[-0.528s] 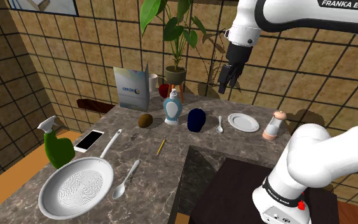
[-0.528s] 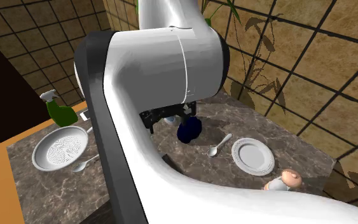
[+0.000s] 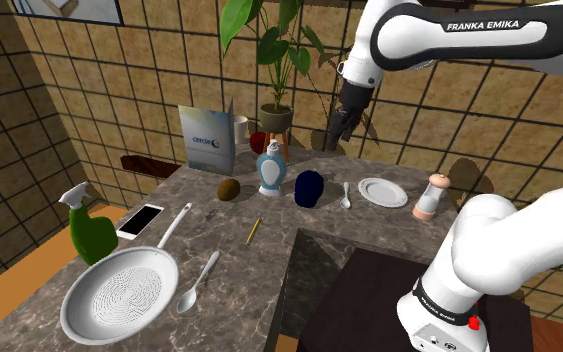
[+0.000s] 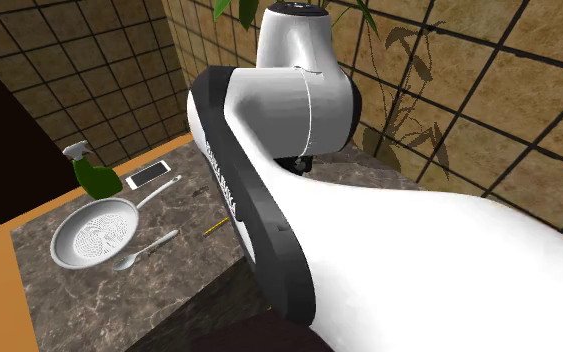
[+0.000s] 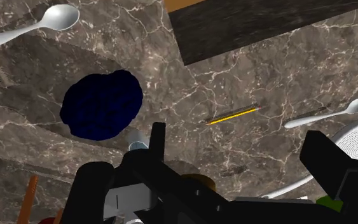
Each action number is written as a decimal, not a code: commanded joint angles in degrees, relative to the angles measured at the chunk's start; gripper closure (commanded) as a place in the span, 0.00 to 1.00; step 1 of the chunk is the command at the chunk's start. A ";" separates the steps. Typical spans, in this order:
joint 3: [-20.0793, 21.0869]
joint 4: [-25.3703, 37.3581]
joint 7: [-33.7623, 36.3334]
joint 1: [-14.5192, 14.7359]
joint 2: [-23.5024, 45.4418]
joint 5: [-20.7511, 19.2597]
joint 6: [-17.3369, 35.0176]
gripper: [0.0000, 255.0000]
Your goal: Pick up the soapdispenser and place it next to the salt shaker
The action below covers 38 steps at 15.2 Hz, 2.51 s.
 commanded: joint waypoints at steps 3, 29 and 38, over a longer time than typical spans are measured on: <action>-4.37 0.15 -6.41 0.75 6.51 1.24 7.60 0.00; -14.29 22.15 -44.44 4.12 51.30 32.80 25.74 0.00; -14.29 22.16 -44.43 4.12 51.30 32.79 25.72 1.00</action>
